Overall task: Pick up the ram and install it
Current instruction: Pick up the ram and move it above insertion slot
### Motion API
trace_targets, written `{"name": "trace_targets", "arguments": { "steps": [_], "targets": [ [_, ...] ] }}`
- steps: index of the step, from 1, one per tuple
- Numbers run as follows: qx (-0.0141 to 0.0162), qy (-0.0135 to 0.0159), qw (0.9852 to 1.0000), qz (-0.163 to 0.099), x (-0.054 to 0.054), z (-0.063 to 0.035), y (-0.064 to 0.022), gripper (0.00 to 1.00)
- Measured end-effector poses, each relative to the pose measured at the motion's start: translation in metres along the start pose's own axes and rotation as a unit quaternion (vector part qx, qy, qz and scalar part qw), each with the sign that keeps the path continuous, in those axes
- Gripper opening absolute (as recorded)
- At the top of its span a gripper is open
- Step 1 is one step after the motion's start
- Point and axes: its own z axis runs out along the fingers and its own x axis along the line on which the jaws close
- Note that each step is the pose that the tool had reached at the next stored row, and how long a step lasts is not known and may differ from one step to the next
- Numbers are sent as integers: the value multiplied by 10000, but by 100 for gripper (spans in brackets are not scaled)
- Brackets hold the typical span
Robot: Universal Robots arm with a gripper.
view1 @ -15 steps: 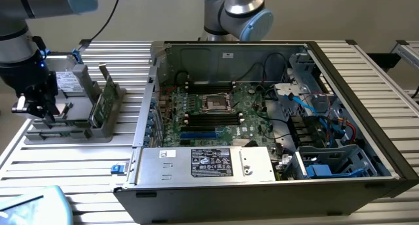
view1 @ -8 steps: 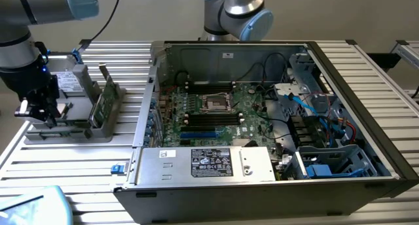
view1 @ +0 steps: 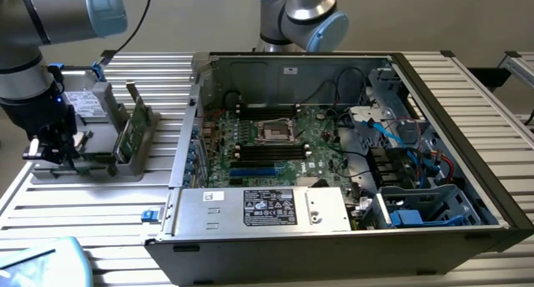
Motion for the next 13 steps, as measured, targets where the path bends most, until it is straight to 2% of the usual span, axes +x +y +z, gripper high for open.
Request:
{"name": "trace_targets", "arguments": {
  "steps": [4, 10, 13],
  "targets": [
    [3, 5, 10000, -43, 9, 57, -5, 34],
    [37, 12, 9999, -94, 8, 133, -14, 34],
    [63, 15, 9999, -114, 7, 173, -16, 34]
  ]
}}
